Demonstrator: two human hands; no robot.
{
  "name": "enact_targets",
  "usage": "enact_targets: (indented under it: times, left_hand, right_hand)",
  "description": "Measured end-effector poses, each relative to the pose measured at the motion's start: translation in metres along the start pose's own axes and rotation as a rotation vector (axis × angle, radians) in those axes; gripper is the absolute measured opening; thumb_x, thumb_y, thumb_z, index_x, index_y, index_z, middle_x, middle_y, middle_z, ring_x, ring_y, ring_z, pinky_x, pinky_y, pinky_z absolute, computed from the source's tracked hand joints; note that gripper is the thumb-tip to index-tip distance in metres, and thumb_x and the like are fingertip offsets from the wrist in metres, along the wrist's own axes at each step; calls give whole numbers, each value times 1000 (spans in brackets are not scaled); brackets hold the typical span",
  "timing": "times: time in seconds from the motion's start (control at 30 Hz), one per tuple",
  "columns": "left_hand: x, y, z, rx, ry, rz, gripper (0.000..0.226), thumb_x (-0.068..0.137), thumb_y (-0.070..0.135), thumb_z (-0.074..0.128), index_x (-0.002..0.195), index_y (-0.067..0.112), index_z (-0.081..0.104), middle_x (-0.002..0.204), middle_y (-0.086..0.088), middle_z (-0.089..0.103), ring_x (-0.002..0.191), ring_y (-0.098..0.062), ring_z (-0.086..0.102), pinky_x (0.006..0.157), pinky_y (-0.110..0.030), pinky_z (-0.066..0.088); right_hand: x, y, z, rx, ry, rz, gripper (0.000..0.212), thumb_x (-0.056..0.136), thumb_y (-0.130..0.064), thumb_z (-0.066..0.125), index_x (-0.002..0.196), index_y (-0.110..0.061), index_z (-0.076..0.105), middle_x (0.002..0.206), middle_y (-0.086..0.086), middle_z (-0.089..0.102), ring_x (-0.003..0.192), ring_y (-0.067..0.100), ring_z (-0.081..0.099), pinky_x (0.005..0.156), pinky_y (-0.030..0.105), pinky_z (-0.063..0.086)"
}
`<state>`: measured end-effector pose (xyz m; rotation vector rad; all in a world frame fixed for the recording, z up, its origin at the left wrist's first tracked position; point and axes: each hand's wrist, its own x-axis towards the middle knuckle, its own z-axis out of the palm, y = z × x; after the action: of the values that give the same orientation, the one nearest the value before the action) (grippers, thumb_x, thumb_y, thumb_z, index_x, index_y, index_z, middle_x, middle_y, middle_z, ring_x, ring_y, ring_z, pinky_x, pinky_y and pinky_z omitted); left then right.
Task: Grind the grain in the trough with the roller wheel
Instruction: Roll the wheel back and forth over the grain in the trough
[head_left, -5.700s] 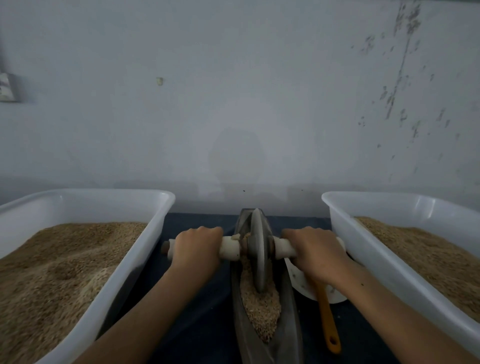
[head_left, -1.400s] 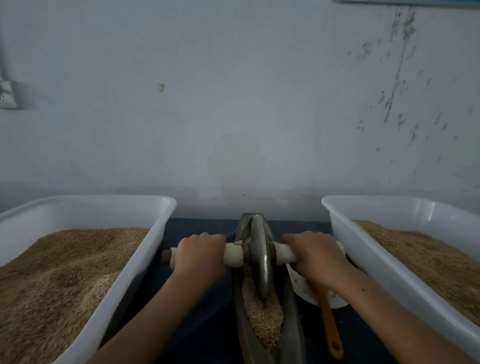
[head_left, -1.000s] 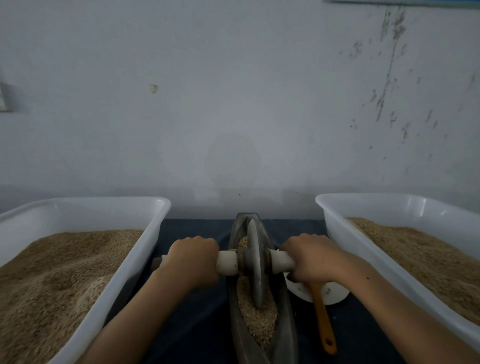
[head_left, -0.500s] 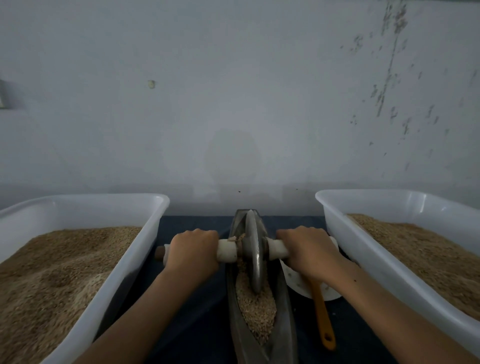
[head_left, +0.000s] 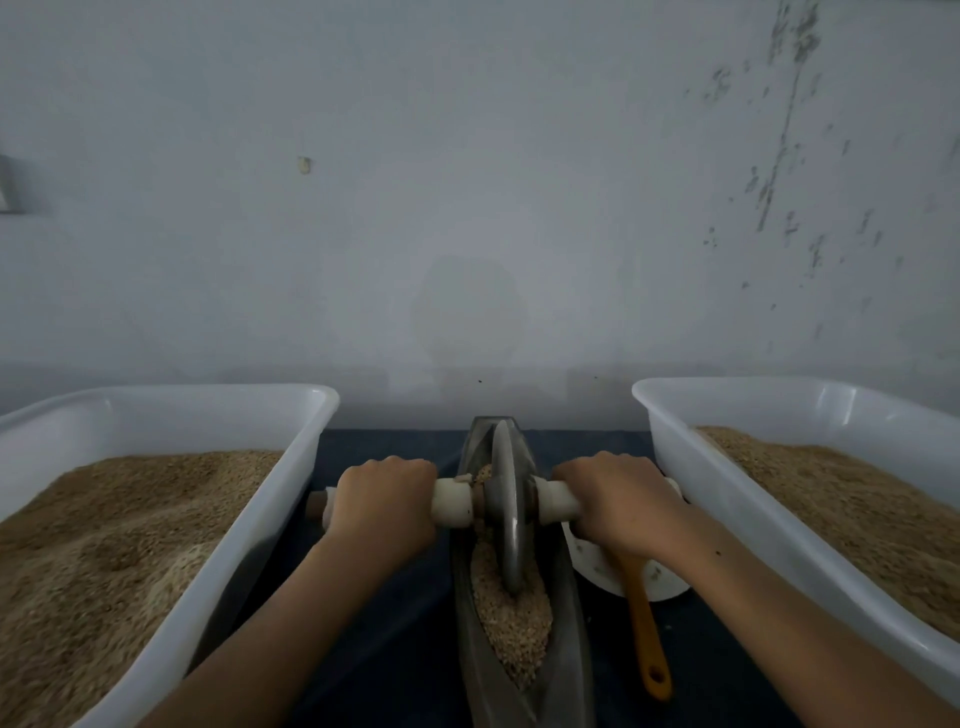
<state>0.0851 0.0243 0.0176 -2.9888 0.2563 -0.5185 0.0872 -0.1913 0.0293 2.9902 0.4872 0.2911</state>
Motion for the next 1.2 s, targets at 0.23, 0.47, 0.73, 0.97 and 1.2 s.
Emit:
enact_targets:
  times: [0.23,0.47,0.73,0.97,1.2]
  left_hand:
    - [1,0,1,-22,23,2,21,88,34,56,107,25,54,101,5,62,90,-13,59,71,-25,38]
    - [0,-4,-6,2,-144,68,28,85,34,61,109,19,57,101,2,62,79,-10,49,72,-24,40]
    - [0,0,-2,-12,-7,-3,22,88,35,56,108,26,55,102,4,62,93,-14,59,71,-26,37]
    - [2,-2,-3,3,-83,16,25,87,32,58,110,23,57,103,3,63,93,-14,60,74,-26,41]
    - [-1,-5,-9,-5,-261,37,35,82,34,64,113,19,55,104,1,61,92,-15,58,76,-26,42]
  right_hand:
    - [-2,-1,5,-17,140,-3,14,90,-22,54,103,-24,51,99,0,62,91,21,59,68,30,30]
    - [-2,5,-9,17,-170,-66,27,83,-24,65,108,-22,59,95,-1,62,82,16,58,56,24,34]
    - [-2,1,3,-13,136,-34,21,90,-21,54,110,-28,52,101,-2,63,92,18,60,68,28,31]
    - [-3,2,1,-19,75,-46,20,88,-20,56,107,-26,54,100,-1,63,90,18,59,67,28,33]
    - [-3,5,-9,-17,-167,-78,31,81,-26,66,111,-23,61,97,0,65,87,17,62,62,27,40]
